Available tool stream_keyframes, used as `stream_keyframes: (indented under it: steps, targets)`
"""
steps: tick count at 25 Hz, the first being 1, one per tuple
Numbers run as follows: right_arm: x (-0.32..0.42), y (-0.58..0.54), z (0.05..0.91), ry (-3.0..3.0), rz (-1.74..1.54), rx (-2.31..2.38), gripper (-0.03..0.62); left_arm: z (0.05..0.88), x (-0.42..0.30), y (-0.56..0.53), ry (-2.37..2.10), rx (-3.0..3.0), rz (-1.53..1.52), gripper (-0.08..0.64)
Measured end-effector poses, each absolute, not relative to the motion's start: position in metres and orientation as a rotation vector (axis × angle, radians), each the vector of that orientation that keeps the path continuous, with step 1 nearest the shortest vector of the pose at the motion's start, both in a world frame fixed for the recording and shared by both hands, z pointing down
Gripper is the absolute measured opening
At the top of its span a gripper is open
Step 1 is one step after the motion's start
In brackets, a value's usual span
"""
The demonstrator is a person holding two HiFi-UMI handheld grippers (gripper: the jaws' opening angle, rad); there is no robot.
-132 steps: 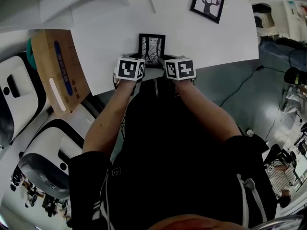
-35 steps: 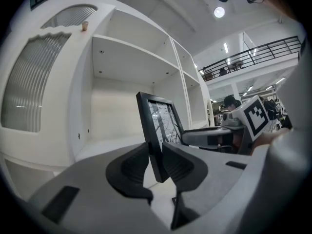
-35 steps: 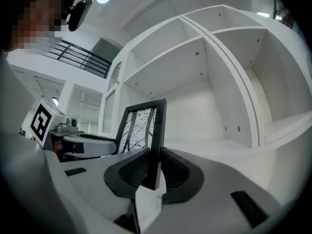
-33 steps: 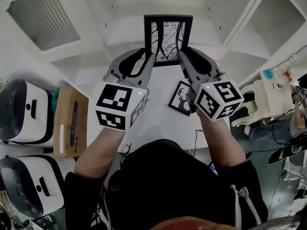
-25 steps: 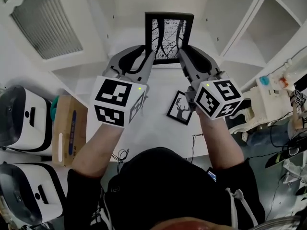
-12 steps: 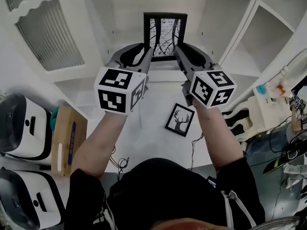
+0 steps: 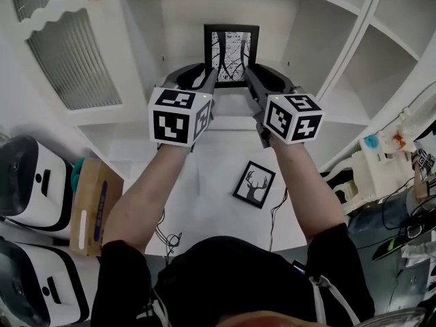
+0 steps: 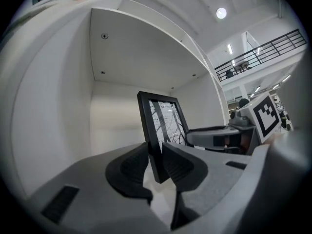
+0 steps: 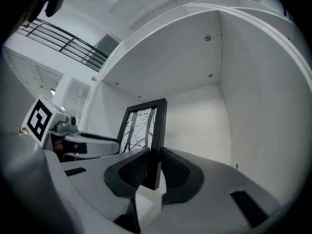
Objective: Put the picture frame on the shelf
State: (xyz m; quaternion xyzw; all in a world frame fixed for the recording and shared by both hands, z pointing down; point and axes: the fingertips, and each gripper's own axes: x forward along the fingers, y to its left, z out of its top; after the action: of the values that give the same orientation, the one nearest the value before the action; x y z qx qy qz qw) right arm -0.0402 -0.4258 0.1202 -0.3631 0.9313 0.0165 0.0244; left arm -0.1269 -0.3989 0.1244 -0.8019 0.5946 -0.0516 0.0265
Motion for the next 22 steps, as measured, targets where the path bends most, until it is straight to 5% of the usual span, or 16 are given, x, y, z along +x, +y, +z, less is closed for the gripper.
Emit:
stream_keyframes:
  steps: [22]
  targets:
    - [-0.056, -0.486, 0.13, 2.995, -0.154, -1.126, 0.084, 0.137, -0.147, -0.472, 1.978, -2.6, -0.269, 0.089]
